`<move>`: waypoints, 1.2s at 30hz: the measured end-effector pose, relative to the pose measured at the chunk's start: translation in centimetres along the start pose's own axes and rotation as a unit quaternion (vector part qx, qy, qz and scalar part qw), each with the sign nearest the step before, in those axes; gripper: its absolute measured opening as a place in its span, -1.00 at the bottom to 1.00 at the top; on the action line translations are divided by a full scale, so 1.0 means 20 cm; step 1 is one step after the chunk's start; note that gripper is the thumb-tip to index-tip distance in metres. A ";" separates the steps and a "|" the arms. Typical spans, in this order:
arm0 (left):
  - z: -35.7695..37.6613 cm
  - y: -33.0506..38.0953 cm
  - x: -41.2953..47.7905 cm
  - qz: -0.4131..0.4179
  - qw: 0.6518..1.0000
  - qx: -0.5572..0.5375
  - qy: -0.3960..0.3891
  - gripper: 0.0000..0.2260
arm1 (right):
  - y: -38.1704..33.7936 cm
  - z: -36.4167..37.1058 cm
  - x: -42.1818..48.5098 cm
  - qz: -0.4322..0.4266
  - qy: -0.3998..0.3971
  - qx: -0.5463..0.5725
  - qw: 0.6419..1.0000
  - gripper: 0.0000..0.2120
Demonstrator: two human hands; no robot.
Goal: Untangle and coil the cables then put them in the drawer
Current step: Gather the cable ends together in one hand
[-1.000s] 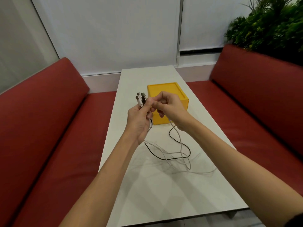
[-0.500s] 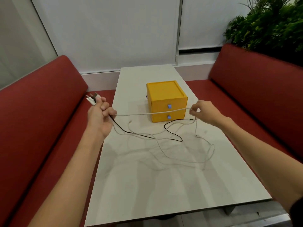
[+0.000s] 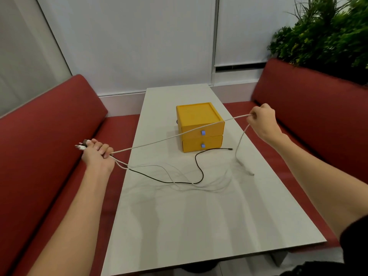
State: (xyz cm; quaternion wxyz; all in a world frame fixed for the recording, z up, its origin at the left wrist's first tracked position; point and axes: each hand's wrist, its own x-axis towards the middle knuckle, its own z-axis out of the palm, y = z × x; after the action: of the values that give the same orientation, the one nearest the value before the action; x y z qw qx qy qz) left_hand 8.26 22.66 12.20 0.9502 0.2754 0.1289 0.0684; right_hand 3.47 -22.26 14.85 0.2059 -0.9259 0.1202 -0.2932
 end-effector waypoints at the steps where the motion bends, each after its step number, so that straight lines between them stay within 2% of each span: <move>1: -0.01 0.01 0.00 -0.004 1.000 0.002 -0.001 -0.67 | -0.01 -0.02 0.01 0.006 0.010 0.022 1.000 -0.84; 6: 0.02 0.00 -0.06 -0.027 0.998 0.044 -0.024 -0.73 | -0.13 -0.03 -0.05 -0.002 0.021 0.155 0.988 -0.91; 9: 0.09 -0.02 -0.12 -0.038 0.994 0.056 -0.087 -0.91 | -0.13 0.09 -0.18 -0.059 -0.043 0.119 0.990 -0.89; 11: 0.12 -0.04 -0.15 -0.051 0.990 0.052 -0.120 -0.91 | -0.11 0.17 -0.28 -0.092 -0.162 0.048 0.981 -0.86; 12: 0.15 -0.05 -0.17 -0.057 0.988 0.052 -0.134 -0.92 | -0.09 0.20 -0.32 -0.098 -0.251 0.000 0.963 -0.83; 14: 0.19 -0.08 -0.22 -0.074 0.982 0.070 -0.157 -0.92 | -0.07 0.25 -0.39 -0.084 -0.416 -0.114 0.898 -0.70; 15: 0.22 -0.11 -0.25 -0.086 0.978 0.089 -0.166 -0.90 | -0.07 0.25 -0.40 -0.074 -0.454 -0.152 0.875 -0.64; 16: 0.24 -0.13 -0.29 -0.100 0.973 0.112 -0.174 -0.84 | -0.08 0.25 -0.41 -0.069 -0.461 -0.165 0.869 -0.61; 18: 0.28 -0.20 -0.38 -0.126 0.958 0.163 -0.201 -0.74 | -0.16 0.20 -0.39 -0.074 -0.397 -0.120 0.907 -0.67; 20: 0.31 -0.27 -0.49 -0.147 0.937 0.217 -0.232 -0.74 | -0.30 0.14 -0.38 -0.054 -0.288 0.035 0.955 -0.76; 21: 0.31 -0.31 -0.54 -0.158 0.925 0.241 -0.249 -0.75 | -0.39 0.09 -0.40 -0.027 -0.256 0.144 0.955 -0.78; 22: 0.32 -0.35 -0.58 -0.169 0.912 0.263 -0.265 -0.75 | -0.50 0.05 -0.42 0.003 -0.246 0.256 0.935 -0.78; 24: 0.33 -0.42 -0.66 -0.184 0.886 0.303 -0.298 -0.76 | -0.66 -0.01 -0.48 0.051 -0.260 0.422 0.867 -0.73; 26: 0.33 -0.46 -0.72 -0.192 0.864 0.336 -0.322 -0.76 | -0.75 -0.05 -0.54 0.070 -0.278 0.498 0.818 -0.68; 27: 0.33 -0.48 -0.74 -0.192 0.858 0.347 -0.328 -0.76 | -0.77 -0.06 -0.56 0.070 -0.282 0.514 0.807 -0.68; 33: 0.27 -0.52 -0.79 -0.185 0.836 0.410 -0.313 -0.68 | -0.70 -0.06 -0.64 0.072 -0.268 0.495 0.824 -0.83; 36: 0.23 -0.53 -0.78 -0.152 0.827 0.446 -0.308 -0.67 | -0.67 -0.05 -0.66 0.086 -0.272 0.517 0.807 -0.85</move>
State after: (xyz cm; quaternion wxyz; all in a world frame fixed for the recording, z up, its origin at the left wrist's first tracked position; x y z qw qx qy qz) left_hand -4.76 8.36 13.40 0.7128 0.6526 -0.1135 -0.2305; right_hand -6.43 -6.11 15.19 0.7031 -0.7098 -0.0306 -0.0292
